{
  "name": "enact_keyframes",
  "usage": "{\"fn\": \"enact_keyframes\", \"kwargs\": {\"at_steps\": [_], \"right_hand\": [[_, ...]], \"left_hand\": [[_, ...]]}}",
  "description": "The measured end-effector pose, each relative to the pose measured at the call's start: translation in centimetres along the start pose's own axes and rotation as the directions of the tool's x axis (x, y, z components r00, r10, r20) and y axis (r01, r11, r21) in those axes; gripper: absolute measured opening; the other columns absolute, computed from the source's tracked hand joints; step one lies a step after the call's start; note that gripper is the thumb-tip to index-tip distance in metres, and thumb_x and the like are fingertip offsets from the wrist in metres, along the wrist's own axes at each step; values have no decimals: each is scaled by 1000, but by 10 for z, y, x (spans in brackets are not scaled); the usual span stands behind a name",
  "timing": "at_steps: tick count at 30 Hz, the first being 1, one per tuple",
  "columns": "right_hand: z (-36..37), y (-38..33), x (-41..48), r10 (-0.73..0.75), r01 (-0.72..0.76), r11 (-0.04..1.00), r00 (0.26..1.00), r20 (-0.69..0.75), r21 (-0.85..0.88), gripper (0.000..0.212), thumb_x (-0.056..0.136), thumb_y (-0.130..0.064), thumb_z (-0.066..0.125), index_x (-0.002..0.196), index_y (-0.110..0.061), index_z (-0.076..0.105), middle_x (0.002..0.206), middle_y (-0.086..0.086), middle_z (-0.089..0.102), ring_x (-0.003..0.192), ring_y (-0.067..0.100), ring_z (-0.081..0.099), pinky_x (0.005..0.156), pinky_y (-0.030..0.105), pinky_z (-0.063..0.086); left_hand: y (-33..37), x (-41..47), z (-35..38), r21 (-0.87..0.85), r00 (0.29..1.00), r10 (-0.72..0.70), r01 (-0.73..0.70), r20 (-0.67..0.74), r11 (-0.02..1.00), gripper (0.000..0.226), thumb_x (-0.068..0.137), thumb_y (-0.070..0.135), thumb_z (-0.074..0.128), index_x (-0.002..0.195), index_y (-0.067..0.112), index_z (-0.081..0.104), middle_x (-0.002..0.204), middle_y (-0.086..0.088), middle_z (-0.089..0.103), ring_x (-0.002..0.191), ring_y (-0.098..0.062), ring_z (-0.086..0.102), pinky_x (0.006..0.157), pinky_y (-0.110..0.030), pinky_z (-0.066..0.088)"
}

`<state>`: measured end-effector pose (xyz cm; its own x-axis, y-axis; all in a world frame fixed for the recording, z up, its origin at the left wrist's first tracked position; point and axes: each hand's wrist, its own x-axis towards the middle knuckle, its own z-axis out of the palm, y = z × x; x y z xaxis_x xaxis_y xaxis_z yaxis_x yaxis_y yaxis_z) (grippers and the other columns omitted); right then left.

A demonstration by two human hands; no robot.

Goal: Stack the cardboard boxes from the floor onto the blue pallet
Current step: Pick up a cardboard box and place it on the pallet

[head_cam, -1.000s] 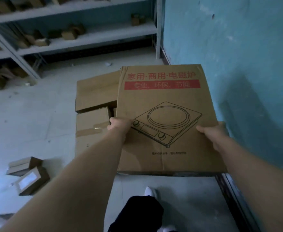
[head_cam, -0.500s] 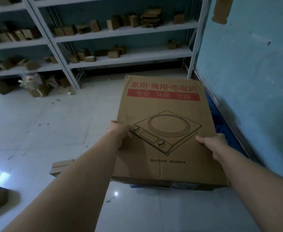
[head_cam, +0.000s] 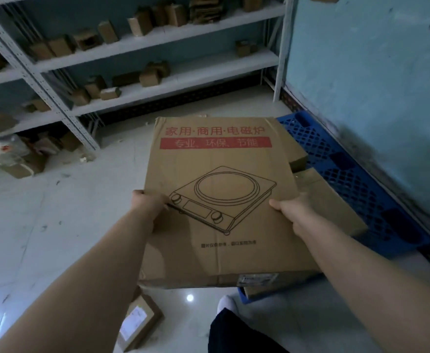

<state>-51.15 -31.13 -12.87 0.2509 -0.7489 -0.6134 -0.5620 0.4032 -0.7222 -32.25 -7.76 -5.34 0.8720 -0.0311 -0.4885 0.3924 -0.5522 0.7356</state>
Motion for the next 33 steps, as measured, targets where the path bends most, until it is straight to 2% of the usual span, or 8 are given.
{"fn": "enact_keyframes", "kwargs": {"at_steps": [7, 13, 15, 19, 23, 26, 30, 33], "right_hand": [[84, -62, 21, 36, -35, 999, 998, -60, 20, 83, 70, -30, 84, 137, -16, 38, 133, 9, 52, 115, 35, 55, 93, 51, 49], [123, -105, 40, 70, -60, 995, 989, -131, 79, 77, 74, -25, 79, 138, -14, 39, 136, 9, 51, 116, 33, 54, 92, 45, 51], [132, -119, 52, 93, -75, 991, 983, -157, 114, 74, 76, -22, 76, 139, -13, 37, 138, 11, 48, 118, 34, 52, 95, 43, 50], [151, -151, 79, 136, -84, 973, 961, -239, 217, 74, 81, -16, 71, 144, -14, 31, 139, 11, 46, 113, 34, 54, 81, 39, 48], [169, -173, 103, 227, -88, 933, 897, -380, 350, 59, 77, -16, 74, 130, -14, 49, 119, 9, 59, 97, 29, 58, 76, 37, 51], [184, -184, 111, 284, -101, 916, 847, -449, 389, 54, 78, -19, 74, 127, -15, 52, 117, 7, 60, 98, 27, 59, 81, 37, 51], [205, -189, 133, 371, -73, 835, 807, -460, 546, 58, 81, -18, 70, 133, -14, 45, 123, 8, 56, 104, 27, 56, 94, 43, 50], [222, -189, 154, 399, -59, 812, 783, -477, 581, 63, 78, -23, 69, 135, -18, 42, 126, 7, 54, 110, 29, 55, 96, 47, 50]], "left_hand": [[57, 103, -24, 29, 1000, -18, 18, 24, 999, 61, 79, 15, 74, 129, 10, 39, 118, -13, 52, 109, -34, 54, 89, -48, 51], [118, 171, -16, 110, 995, 94, -95, 19, 989, 63, 84, 14, 72, 136, 6, 36, 131, -18, 49, 117, -35, 52, 85, -40, 45], [144, 201, -5, 136, 990, 119, -128, 77, 982, 64, 84, 14, 72, 136, 6, 36, 129, -18, 49, 117, -35, 52, 83, -39, 45], [200, 264, 28, 199, 959, 164, -212, 233, 957, 64, 81, 16, 74, 133, 8, 37, 124, -18, 52, 110, -35, 55, 80, -43, 50], [251, 319, 74, 244, 896, 198, -311, 398, 918, 57, 84, 15, 72, 128, 9, 35, 113, -15, 46, 99, -32, 52, 79, -41, 48], [281, 354, 106, 272, 855, 201, -362, 479, 892, 54, 79, 17, 74, 118, 12, 38, 111, -15, 48, 96, -32, 54, 79, -42, 51], [304, 421, 165, 307, 779, 188, -440, 598, 844, 82, 52, 29, 78, 122, 18, 38, 115, -19, 59, 97, -39, 63, 80, -56, 55], [321, 422, 185, 327, 741, 211, -508, 638, 797, 88, 62, 24, 81, 135, 15, 33, 120, -16, 56, 101, -37, 61, 83, -55, 54]]}}
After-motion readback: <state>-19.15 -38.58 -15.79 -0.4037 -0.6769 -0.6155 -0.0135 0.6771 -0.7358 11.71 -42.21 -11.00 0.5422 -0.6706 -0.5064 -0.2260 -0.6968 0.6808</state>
